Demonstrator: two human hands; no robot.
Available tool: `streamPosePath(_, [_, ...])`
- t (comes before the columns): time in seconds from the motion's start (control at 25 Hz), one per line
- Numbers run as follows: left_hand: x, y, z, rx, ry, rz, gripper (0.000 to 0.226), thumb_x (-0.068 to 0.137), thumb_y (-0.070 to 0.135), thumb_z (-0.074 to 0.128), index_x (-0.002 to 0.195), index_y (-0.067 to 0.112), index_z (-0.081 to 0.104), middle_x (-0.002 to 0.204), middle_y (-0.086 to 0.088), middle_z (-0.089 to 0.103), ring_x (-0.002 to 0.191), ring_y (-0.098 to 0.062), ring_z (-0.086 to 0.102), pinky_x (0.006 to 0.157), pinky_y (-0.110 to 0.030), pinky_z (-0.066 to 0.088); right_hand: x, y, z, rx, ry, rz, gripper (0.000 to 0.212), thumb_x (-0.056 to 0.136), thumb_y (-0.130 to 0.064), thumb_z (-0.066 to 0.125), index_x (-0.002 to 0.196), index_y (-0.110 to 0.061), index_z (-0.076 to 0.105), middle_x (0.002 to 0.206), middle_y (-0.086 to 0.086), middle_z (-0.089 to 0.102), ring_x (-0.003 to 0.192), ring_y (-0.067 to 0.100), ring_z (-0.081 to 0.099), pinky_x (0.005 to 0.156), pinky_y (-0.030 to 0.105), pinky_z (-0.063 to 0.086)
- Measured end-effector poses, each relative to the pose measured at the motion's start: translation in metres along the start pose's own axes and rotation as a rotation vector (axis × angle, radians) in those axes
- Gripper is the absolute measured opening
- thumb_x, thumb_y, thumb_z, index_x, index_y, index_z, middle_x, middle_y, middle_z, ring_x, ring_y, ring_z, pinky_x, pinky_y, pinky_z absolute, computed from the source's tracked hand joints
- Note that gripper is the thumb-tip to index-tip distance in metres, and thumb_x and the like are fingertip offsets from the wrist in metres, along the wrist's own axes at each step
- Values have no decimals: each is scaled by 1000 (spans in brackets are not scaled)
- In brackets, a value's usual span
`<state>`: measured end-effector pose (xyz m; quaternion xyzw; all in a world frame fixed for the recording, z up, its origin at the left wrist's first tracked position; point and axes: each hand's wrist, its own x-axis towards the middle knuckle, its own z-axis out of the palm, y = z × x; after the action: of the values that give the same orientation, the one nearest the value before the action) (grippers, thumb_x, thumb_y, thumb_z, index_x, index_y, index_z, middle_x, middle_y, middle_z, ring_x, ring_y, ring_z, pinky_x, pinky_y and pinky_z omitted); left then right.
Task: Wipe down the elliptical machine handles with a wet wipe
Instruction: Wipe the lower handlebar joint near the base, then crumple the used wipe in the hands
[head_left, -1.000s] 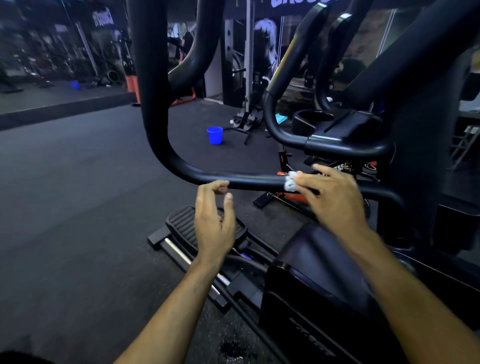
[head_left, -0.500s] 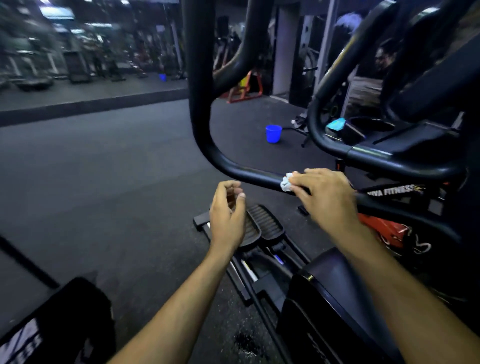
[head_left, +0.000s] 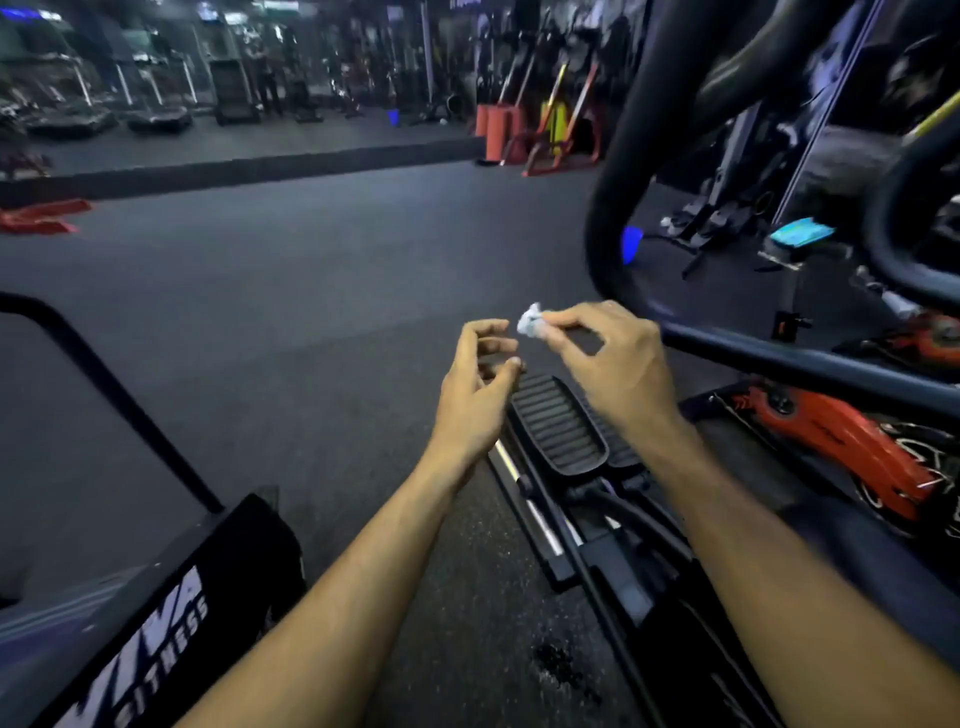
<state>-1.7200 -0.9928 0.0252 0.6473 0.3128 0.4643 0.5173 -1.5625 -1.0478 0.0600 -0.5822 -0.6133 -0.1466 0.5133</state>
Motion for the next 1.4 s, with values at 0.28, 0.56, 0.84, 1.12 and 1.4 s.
streamPosePath(0.28, [-10, -55, -90, -118, -91, -154, 20, 104, 8, 60, 123, 9, 66, 99, -6, 73, 95, -17, 73, 86, -40, 60, -46, -35, 107, 488, -283, 561, 10, 89, -11, 76, 92, -3, 73, 82, 6, 76, 71, 7, 70, 65, 20, 54])
streamPosePath(0.56, [22, -104, -150, -82, 50, -248, 20, 100, 20, 71, 96, 2, 64, 98, -24, 71, 89, -21, 68, 80, -45, 62, -46, -30, 197, 705, -468, 733, 3, 93, -15, 72, 94, -14, 75, 79, 0, 73, 66, 16, 67, 60, 33, 57])
streamPosePath(0.84, [112, -175, -210, -76, 114, -422, 13, 104, 19, 63, 93, 14, 65, 102, -21, 76, 95, -28, 74, 79, -43, 65, -6, 32, 322, 767, -596, 785, 15, 92, -1, 68, 104, -10, 73, 90, 9, 75, 73, 18, 70, 64, 33, 60])
streamPosePath(1.12, [261, -225, -202, -117, 17, -514, 14, 100, 13, 69, 105, 12, 57, 101, -13, 75, 87, -26, 77, 76, -44, 65, 64, 125, 410, 730, -534, 944, 6, 92, -10, 73, 89, -8, 68, 81, 9, 71, 69, 16, 67, 58, 30, 58])
streamPosePath(1.4, [408, -294, -235, -91, -44, -487, 17, 97, 10, 73, 113, 5, 69, 109, -18, 74, 94, -21, 74, 83, -38, 63, 143, 203, 520, 717, -546, 975, 10, 90, -15, 76, 83, -14, 69, 73, 3, 71, 66, 15, 65, 61, 34, 58])
